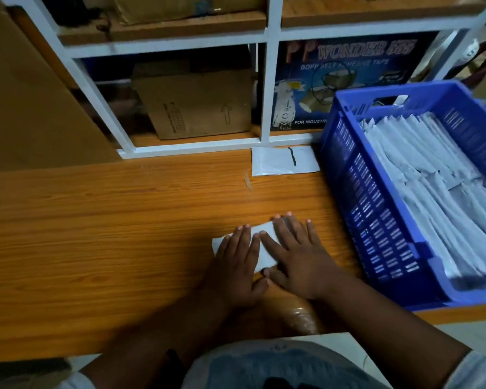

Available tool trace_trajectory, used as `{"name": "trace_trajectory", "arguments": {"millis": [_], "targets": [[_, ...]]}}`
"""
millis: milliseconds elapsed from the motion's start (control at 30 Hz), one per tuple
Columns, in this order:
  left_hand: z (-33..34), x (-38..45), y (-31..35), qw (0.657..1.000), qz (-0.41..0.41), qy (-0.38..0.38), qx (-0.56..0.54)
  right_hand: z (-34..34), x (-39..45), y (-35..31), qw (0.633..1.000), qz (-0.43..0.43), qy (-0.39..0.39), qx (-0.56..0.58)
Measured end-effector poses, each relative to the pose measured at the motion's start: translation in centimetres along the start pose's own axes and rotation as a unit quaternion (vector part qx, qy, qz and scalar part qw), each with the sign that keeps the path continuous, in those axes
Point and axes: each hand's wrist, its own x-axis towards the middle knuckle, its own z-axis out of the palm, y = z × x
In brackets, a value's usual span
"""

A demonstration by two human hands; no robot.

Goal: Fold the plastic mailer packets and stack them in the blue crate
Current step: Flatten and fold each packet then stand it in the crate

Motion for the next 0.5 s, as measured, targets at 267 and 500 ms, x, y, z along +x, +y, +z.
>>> {"name": "trace_trajectory", "arguments": {"millis": [267,500], "targets": [[0.0,0.5,-1.3,0.999,0.029,-0.015,0.022,0.2,0.0,0.7,0.993,0.059,-0.078,0.067],[-0.8,1.6,-1.3,0.999,0.009,-0.018,0.048,-0.9,2.2,-1.1,0.997,-0.027,0.063,0.039]]}}
